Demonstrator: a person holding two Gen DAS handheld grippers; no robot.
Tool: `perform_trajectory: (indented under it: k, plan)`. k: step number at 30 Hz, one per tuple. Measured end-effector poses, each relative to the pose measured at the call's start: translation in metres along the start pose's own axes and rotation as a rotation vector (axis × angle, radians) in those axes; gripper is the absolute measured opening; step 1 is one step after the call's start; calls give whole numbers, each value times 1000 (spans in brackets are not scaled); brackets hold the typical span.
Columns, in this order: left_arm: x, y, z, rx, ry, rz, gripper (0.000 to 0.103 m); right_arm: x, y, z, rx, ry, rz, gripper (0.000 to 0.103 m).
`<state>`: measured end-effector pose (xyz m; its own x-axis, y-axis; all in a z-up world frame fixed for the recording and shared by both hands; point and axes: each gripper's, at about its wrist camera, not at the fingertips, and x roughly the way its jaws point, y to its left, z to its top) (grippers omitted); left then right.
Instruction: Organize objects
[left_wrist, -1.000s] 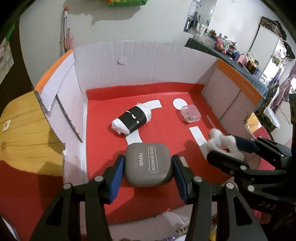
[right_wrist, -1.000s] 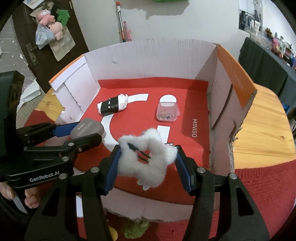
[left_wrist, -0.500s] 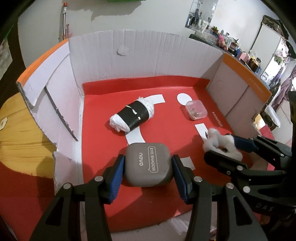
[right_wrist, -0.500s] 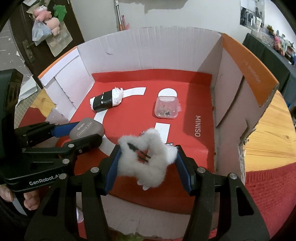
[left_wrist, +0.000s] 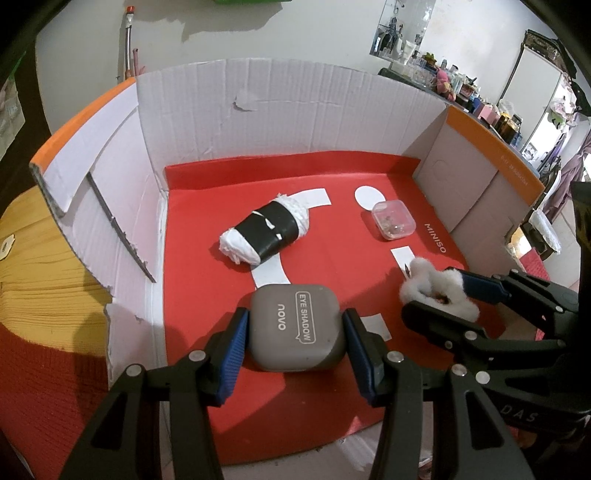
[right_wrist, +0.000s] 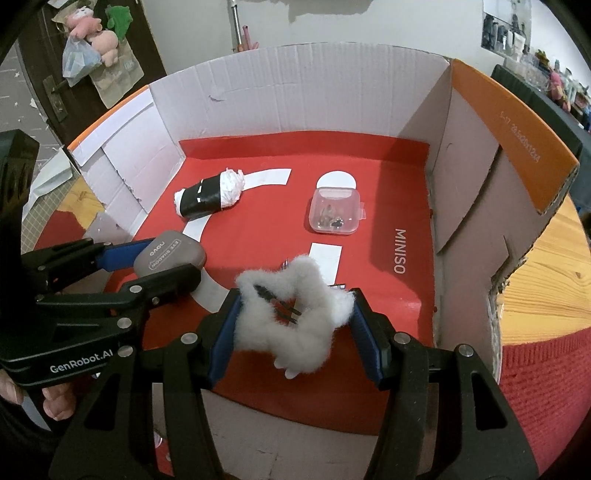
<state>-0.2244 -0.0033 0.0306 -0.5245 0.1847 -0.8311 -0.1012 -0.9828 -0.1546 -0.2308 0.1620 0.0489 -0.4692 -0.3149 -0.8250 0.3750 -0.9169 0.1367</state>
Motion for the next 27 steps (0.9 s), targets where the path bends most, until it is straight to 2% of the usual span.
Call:
perform_trajectory:
  k: [14,19,27]
  plan:
    - [1,-1,0,0,-2,6,54,-1,1,-1,-6,0,1,56]
    - [0,-2,1,6,-12,5,56,-2,5,-3,-21,3,-2,61]
    - [-5,-4,1,15,-27,9,60,-8,8,-3,-23,-12,-4,62]
